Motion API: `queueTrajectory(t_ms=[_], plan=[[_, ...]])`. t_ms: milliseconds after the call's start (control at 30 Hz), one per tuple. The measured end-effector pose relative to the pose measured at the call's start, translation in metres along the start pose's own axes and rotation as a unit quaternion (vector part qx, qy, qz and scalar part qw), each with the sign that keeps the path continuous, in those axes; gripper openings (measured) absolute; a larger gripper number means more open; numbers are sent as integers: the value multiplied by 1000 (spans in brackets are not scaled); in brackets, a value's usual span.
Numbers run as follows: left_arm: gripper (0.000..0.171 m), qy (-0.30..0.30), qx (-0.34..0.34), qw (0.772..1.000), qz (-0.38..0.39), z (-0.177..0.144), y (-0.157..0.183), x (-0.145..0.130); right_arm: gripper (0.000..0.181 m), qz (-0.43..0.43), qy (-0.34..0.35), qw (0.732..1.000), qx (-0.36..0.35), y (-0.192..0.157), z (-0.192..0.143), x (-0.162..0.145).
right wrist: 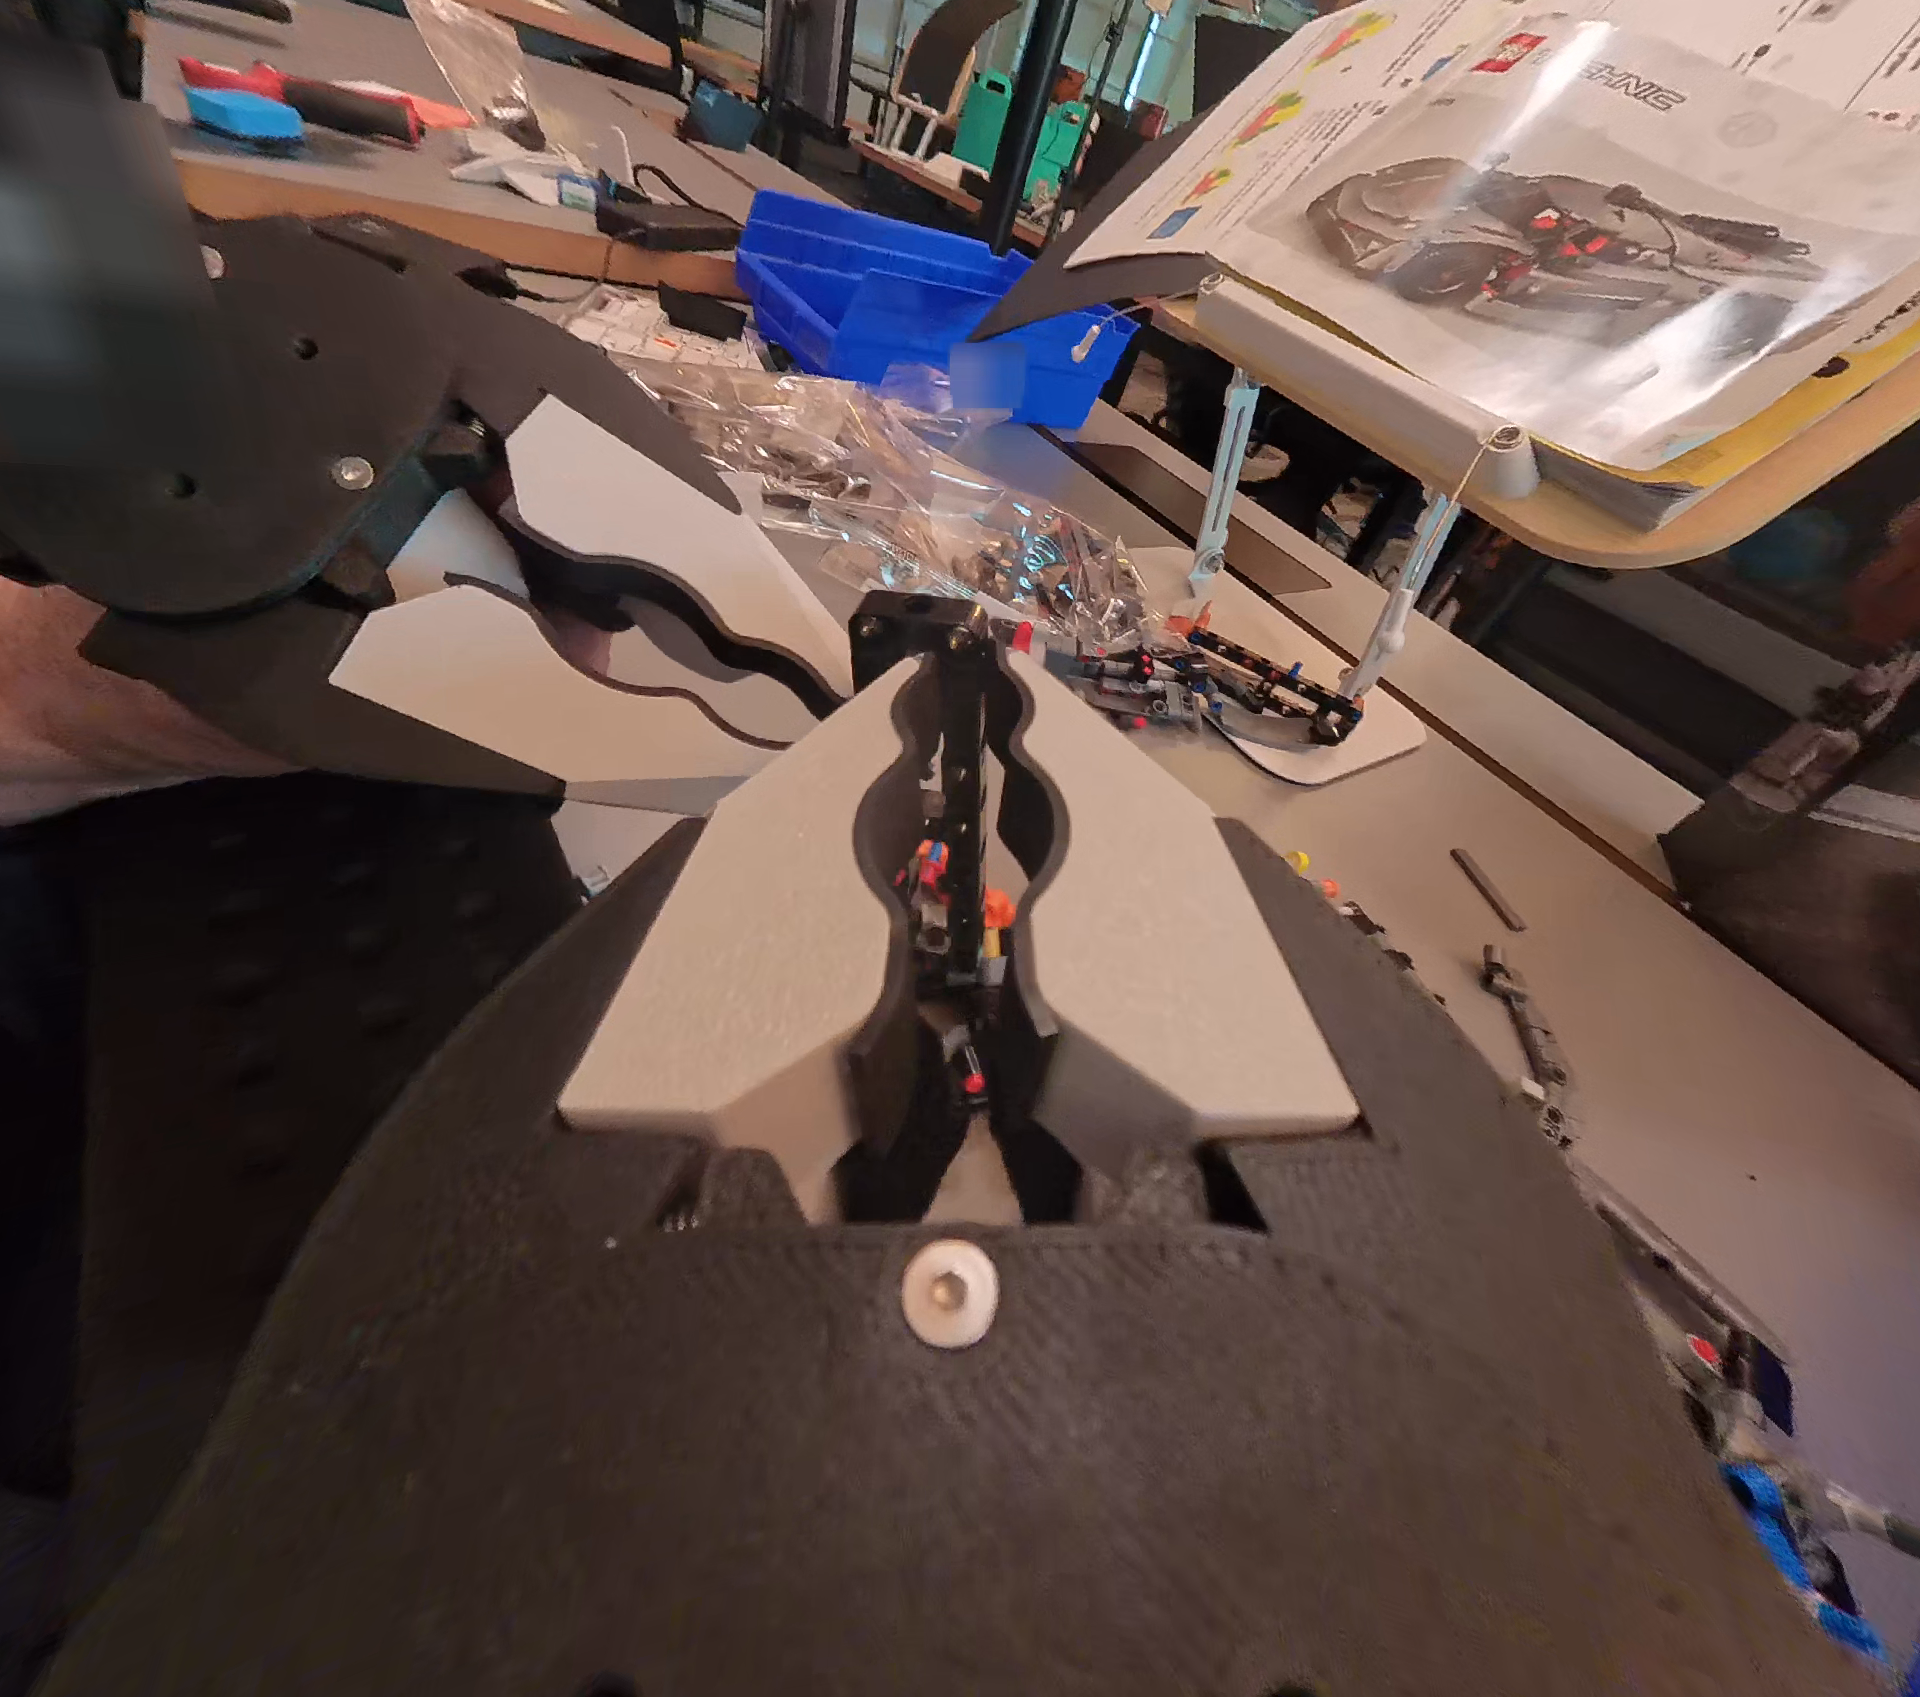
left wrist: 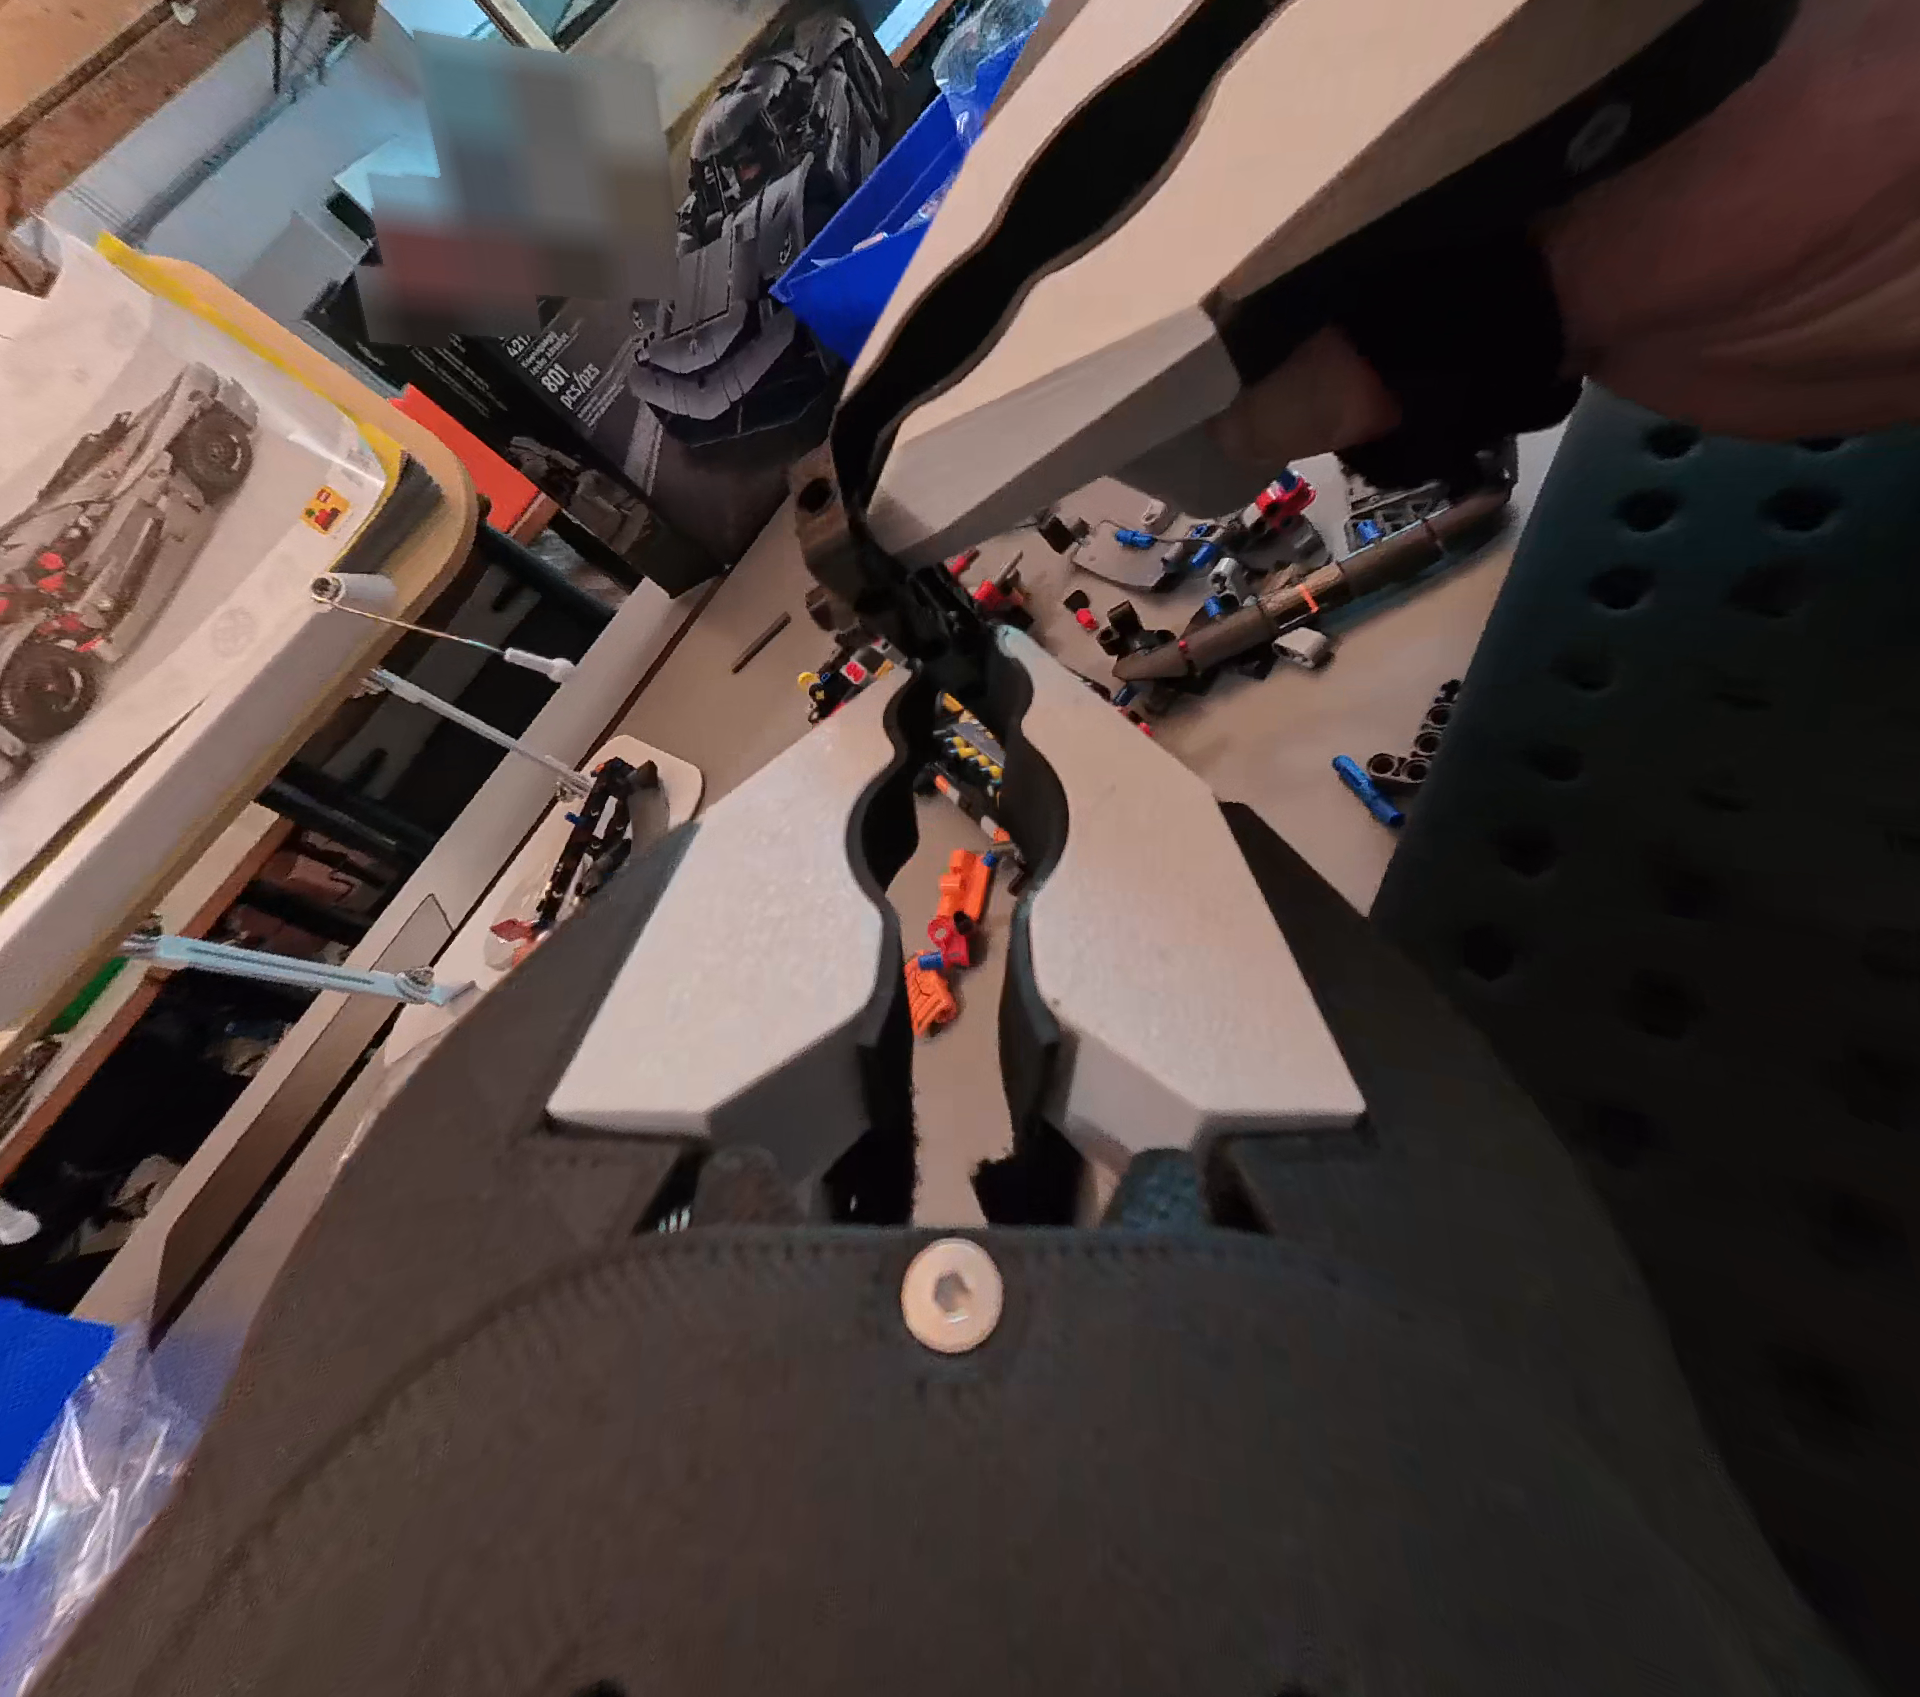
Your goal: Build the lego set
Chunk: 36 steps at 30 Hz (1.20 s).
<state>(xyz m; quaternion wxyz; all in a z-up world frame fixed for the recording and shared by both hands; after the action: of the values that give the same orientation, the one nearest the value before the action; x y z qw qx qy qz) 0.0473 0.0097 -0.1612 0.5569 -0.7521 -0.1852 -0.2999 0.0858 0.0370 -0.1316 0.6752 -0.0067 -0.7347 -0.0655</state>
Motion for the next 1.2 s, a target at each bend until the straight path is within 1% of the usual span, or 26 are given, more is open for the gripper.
queueTrajectory(t_ms=[67, 167, 233, 267, 333, 400, 467, 733, 800, 867, 933, 1067, 1133, 1200], plan=[[6, 26, -3, 999, -21, -4, -3, 5, 6, 28, 18, 999, 28, 1, -2, 3], [6, 18, -2, 1000, -16, -2, -3, 2, 6, -1, 19, 999, 36, 0, -3, 2], [6, 43, -17, 998, -42, -5, -5, 5, 7, 2, 25, 998, 57, 0, -6, 4], [5, 46, -25, 998, -46, -5, -4, 5, 7, -1, 24, 998, 57, 0, -6, 3], [6, 39, -20, 999, -27, -3, -1, 6, 6, -17, 18, 999, 46, -1, -6, 3], [6, 35, -21, 999, -23, -3, 1, 6, 7, -34, 11, 999, 30, -1, -6, 2], [6, 16, -8, 1000, -3, -1, 2, 5, 6, -48, 0, 999, 6, -2, -4, 1], [7, -17, 5, 1000, 10, 3, 2, -1, 5, -53, -19, 997, -47, -2, 4, -2], [7, 6, -20, 999, -32, 1, -1, -2, 5, -43, -12, 999, -31, -3, 4, 0], [5, 43, -41, 994, -87, -3, -6, -2, 7, -14, 15, 1000, 9, -3, 1, 5], [5, 67, -60, 988, -126, -4, -10, -1, 9, -7, 18, 1000, 23, -1, -1, 5], [5, 92, -99, 976, -169, -4, -10, -2, 10, -21, 7, 999, 25, -1, -2, 5], [5, 107, -98, 973, -180, -7, -14, 0, 10, -33, -1, 999, 26, -1, -2, 2], [6, 118, -121, 966, -195, -8, -11, 1, 9, -30, 2, 999, 30, -3, -2, 3]])
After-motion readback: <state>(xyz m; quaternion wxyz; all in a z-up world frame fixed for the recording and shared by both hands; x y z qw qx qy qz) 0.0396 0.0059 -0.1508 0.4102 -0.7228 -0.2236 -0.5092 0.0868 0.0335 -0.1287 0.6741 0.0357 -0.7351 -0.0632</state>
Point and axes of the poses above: each gripper's, where its closed fingertips meet, z out along the fingers, x out of its top, y = z × x across the jaws, the point moved 4 cm from there along -z, back along the fingers, and after that the axes turned 11 degrees about z, right-handed, at the moved point
